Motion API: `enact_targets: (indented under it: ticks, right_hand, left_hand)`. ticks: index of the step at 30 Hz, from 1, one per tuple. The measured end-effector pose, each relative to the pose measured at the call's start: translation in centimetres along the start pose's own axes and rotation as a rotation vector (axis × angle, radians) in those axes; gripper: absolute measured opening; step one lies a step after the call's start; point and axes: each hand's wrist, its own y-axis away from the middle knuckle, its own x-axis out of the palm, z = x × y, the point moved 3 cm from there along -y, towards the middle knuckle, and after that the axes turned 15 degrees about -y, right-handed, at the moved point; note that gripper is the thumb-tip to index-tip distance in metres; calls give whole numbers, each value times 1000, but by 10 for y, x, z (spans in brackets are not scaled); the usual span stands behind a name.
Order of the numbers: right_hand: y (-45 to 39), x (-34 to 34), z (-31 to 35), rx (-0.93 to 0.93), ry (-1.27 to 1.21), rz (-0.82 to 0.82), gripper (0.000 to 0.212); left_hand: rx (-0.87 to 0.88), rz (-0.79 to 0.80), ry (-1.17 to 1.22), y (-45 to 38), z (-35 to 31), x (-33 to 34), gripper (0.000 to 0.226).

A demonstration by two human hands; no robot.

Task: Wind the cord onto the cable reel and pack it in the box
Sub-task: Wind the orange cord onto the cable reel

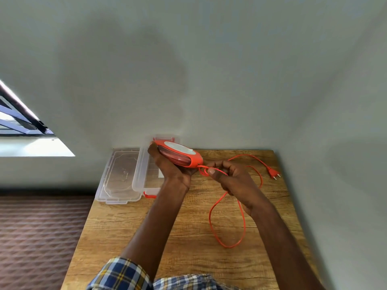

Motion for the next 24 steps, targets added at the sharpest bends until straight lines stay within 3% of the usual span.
enact_targets:
  ticks: [3,8,11,16,19,24]
  right_hand:
    - [1,2,-3,110,-67,52,34]
    - [-2,0,-8,106,-126,-63,52]
    - [-4,-1,-13,177,-282,-191,59]
    - [-5,1,-26,483,-753,-193,21]
    - [-5,3,-31,515,-911,-254,13]
    - [-5,-7,-21,234,-345,-428,19]
  left_hand:
    - [-11,21,23,1,1,2,71]
    - [-73,37,16,0,1,3,90]
    - [-118,53,50,1,5,4,89]
    - [-118,63,47,2,5,4,88]
    - [-129,80,48,6,6,6,85]
    - [-137,99,30,8,4,10,82]
